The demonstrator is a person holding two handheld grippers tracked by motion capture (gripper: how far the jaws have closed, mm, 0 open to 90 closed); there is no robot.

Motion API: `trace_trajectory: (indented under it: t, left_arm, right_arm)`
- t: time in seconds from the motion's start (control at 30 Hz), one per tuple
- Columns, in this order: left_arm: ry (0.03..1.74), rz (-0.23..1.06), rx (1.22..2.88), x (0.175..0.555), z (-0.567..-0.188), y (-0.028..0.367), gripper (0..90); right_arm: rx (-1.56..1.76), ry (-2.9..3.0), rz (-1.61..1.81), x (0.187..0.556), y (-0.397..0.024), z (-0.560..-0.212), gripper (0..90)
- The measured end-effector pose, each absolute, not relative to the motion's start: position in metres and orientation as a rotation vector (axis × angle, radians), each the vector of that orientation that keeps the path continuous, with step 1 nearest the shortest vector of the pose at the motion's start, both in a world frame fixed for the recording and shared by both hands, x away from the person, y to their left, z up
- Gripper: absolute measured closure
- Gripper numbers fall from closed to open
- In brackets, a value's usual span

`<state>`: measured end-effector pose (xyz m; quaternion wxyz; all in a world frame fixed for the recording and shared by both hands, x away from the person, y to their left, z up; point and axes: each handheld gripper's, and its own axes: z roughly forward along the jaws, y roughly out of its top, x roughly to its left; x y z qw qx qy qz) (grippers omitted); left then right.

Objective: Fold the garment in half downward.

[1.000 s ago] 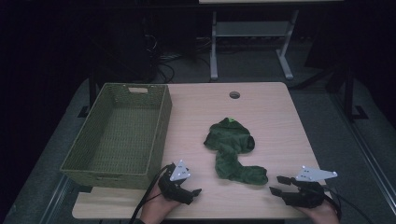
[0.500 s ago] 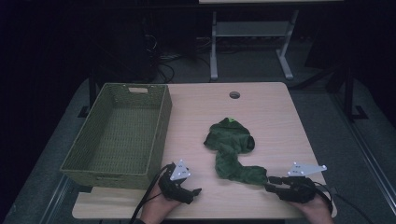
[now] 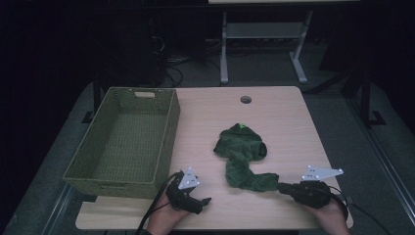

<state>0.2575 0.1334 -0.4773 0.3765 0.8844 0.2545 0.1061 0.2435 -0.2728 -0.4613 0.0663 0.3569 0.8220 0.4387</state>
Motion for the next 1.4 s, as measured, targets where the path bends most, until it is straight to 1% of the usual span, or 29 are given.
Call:
trace_trajectory:
  t: [0.6, 0.77, 1.1, 1.3, 1.37, 1.4]
  left_arm:
    - [0.649, 0.272, 2.265, 0.258, -0.477, 0.134, 13.0]
    - [0.646, 0.273, 2.266, 0.258, -0.477, 0.134, 13.0]
    - [0.648, 0.273, 2.266, 0.258, -0.477, 0.134, 13.0]
    - [0.643, 0.278, 2.268, 0.258, -0.477, 0.134, 13.0]
    - [0.642, 0.279, 2.268, 0.258, -0.477, 0.134, 13.0]
    - [0.638, 0.279, 2.272, 0.258, -0.477, 0.134, 13.0]
  right_arm:
    - [0.858, 2.457, 1.441, 0.260, -0.247, -0.428, 84.2]
    - [0.773, 2.474, 1.441, 0.269, -0.230, -0.417, 84.1]
    - [0.670, 2.522, 1.429, 0.287, -0.196, -0.409, 83.5]
    - [0.639, 2.537, 1.430, 0.300, -0.173, -0.411, 80.8]
    - [0.640, 2.527, 1.439, 0.303, -0.168, -0.410, 75.3]
    - [0.637, 2.515, 1.449, 0.304, -0.166, -0.409, 75.0]
